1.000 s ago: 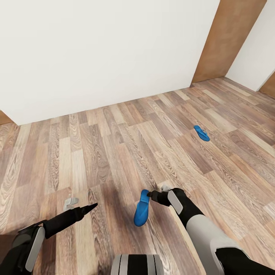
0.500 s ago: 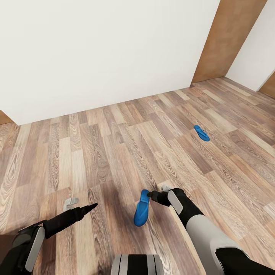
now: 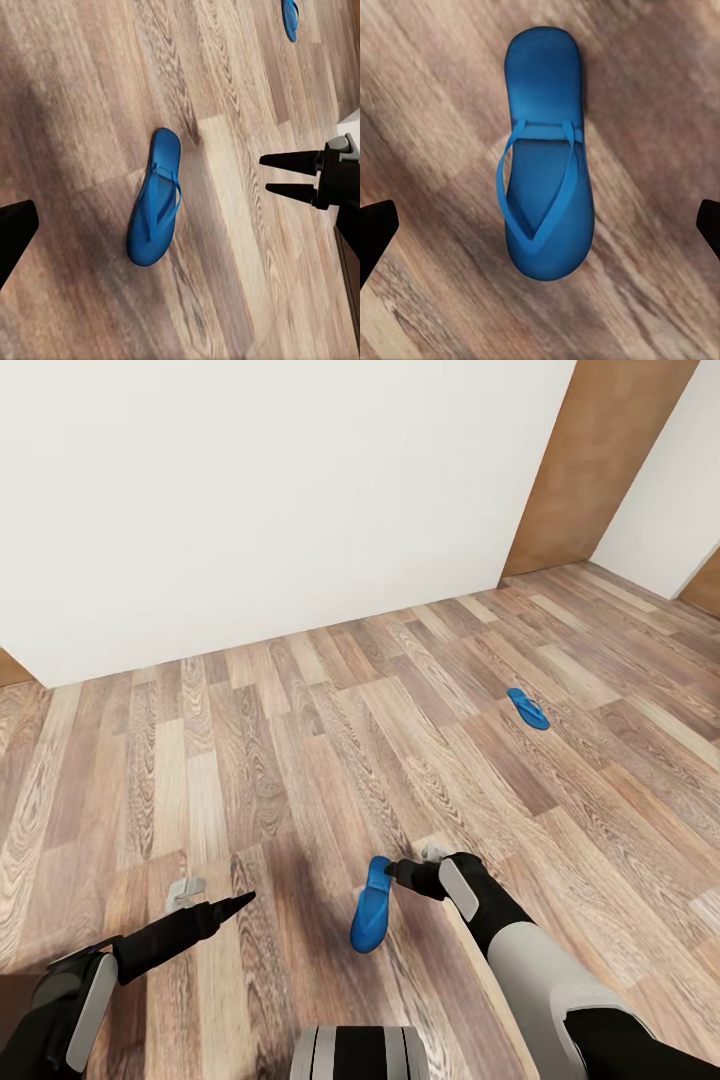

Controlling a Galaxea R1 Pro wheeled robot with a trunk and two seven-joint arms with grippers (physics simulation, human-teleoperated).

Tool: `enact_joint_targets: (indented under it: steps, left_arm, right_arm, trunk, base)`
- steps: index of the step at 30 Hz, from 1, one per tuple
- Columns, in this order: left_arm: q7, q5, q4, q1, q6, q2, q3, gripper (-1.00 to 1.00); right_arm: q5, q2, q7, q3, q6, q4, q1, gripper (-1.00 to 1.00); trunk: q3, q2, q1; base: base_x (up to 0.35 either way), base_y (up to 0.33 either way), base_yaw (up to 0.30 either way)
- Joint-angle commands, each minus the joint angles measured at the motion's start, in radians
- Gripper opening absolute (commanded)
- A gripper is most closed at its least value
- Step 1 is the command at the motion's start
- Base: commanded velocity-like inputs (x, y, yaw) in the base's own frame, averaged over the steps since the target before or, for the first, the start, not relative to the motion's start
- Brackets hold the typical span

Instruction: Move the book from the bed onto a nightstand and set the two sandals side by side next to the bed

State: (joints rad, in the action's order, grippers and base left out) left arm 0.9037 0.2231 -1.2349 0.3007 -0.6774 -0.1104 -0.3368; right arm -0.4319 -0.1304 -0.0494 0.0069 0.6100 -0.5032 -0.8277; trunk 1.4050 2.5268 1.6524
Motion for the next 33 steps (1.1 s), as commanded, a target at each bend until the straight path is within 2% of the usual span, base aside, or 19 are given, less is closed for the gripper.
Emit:
enact_joint_targets:
  steps: [1, 17, 21, 25, 27, 33]
  left_arm:
    - [0.001, 0.004, 0.000, 0.000, -0.007, 0.000, -0.001, 1.00]
    - [0.001, 0.004, 0.000, 0.000, -0.007, 0.000, 0.000, 1.00]
    - [0.001, 0.004, 0.000, 0.000, -0.006, 0.000, 0.000, 1.00]
    - [0.001, 0.005, 0.000, 0.000, -0.006, 0.000, 0.001, 1.00]
    - [0.001, 0.005, 0.000, 0.000, -0.006, 0.000, 0.001, 1.00]
    - [0.001, 0.004, 0.000, 0.000, -0.005, 0.000, 0.001, 1.00]
  right_arm:
    - [-0.007, 0.000, -0.005, 0.001, 0.004, -0.001, 0.000, 1.00]
    - [-0.007, -0.001, -0.014, 0.006, 0.004, 0.005, 0.000, 1.00]
    - [-0.007, -0.002, -0.010, 0.032, 0.005, 0.005, 0.000, 1.00]
    - [-0.007, -0.003, -0.010, 0.105, 0.005, 0.004, 0.000, 1.00]
    - [-0.007, -0.003, -0.012, 0.127, 0.005, 0.003, 0.000, 1.00]
    - [-0.007, -0.002, -0.008, 0.141, 0.003, 0.002, 0.000, 1.00]
  trunk:
    - [0.001, 0.000, 0.000]
    - [0.001, 0.000, 0.000]
    - [0.001, 0.000, 0.000]
    - [0.001, 0.000, 0.000]
    - [0.001, 0.000, 0.000]
    - [0.001, 0.000, 0.000]
  base:
    - [0.000, 0.000, 0.000]
    - [0.000, 0.000, 0.000]
    - [0.000, 0.000, 0.000]
    - [0.000, 0.000, 0.000]
    - [0.000, 0.000, 0.000]
    - [0.000, 0.000, 0.000]
